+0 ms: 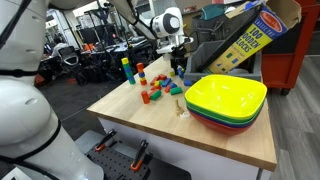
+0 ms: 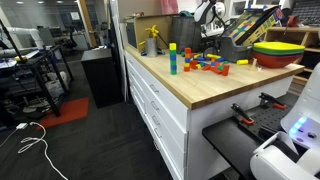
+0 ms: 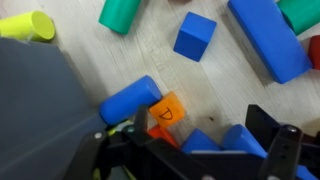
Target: Put one orange block on top of the stack on the right.
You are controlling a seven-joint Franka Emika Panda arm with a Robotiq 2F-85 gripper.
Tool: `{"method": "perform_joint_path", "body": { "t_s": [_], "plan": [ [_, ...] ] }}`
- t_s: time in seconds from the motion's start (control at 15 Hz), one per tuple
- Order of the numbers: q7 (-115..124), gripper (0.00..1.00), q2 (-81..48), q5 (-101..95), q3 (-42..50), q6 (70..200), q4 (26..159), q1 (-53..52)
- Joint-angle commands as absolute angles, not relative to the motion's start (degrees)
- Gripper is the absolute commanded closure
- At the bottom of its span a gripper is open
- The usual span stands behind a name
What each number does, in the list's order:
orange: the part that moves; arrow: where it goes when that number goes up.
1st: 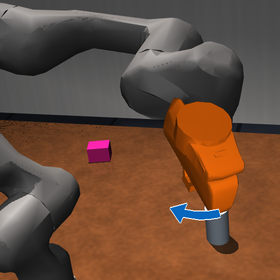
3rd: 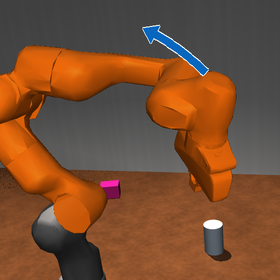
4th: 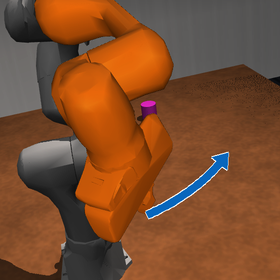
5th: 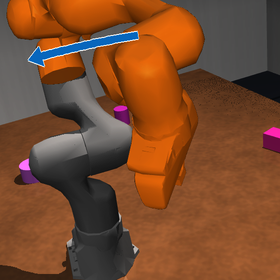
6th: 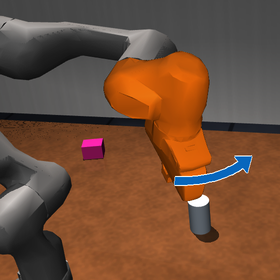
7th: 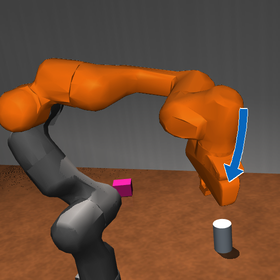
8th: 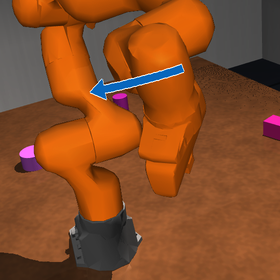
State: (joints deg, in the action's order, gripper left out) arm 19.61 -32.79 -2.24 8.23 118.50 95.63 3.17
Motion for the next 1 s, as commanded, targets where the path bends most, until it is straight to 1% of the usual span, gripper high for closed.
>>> {"method": "perform_joint_path", "body": {
  "t_s": [0.0, 0.53, 0.93],
  "plan": [
    [18.2, 0.00, -33.3, -4.4, 8.9, 119.1, 94.8, 3.0],
    [9.5, 0.00, -34.1, -4.7, 7.6, 117.0, 93.7, 4.1],
    [7.6, 0.00, -36.3, -4.2, 7.4, 115.9, 91.9, 4.4]
  ]
}}
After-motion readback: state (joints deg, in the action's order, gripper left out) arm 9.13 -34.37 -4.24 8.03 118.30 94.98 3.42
